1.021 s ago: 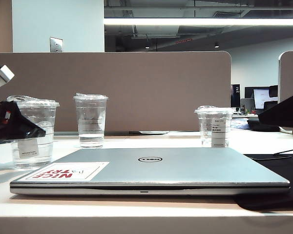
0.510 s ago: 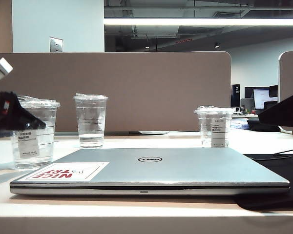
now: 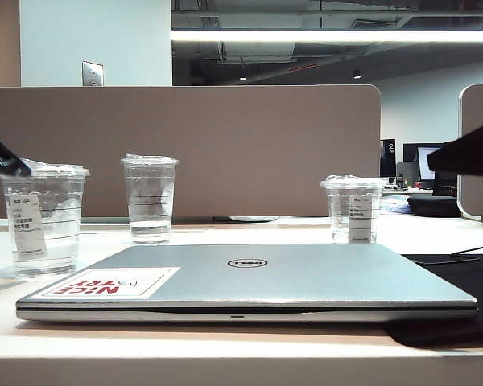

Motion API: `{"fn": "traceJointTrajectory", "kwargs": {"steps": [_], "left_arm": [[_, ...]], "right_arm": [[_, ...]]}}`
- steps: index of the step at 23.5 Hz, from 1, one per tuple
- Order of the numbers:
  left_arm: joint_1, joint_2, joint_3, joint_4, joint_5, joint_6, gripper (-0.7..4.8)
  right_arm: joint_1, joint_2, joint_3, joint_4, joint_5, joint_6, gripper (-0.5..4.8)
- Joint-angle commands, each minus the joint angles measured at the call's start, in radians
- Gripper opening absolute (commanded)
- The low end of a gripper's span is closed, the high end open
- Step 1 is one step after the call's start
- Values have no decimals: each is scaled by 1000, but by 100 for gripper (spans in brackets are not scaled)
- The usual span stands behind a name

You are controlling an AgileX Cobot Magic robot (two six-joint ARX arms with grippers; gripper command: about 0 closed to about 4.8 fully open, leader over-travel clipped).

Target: Pick up the coffee cup on the middle and place it on the left side of the laptop.

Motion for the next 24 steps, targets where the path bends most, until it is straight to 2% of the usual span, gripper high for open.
{"fn": "traceJointTrajectory", "kwargs": {"steps": [1, 5, 7, 12, 13, 14, 15, 17, 21, 24], "left_arm": [[3, -88, 1, -123, 0, 13, 479], [3, -195, 1, -266, -6, 13, 479], [3, -266, 1, -361, -52, 13, 479], [3, -378, 2, -450, -91, 0, 479], [3, -406, 2, -468, -90, -15, 447], [3, -428, 2, -482, -90, -22, 380], [2, -476, 1, -513, -91, -25, 226], [2, -566, 1, -549, -96, -16, -10], [2, -685, 1, -573, -166, -24, -6], [2, -774, 1, -578, -214, -62, -6]], "right_arm": [[-2, -16, -4, 17, 0, 2, -5], [-3, -34, -4, 17, 0, 2, -5], [-6, -35, -4, 18, 0, 2, -5], [-48, -36, -4, 18, 0, 2, -5], [-62, -36, -4, 18, 0, 2, -5], [-82, -36, -4, 18, 0, 2, -5], [-122, -36, -4, 18, 0, 2, -5], [-204, -39, -4, 17, 0, 2, -5], [-330, -69, -4, 17, 0, 2, -5], [-430, -91, -4, 17, 0, 2, -5]]}}
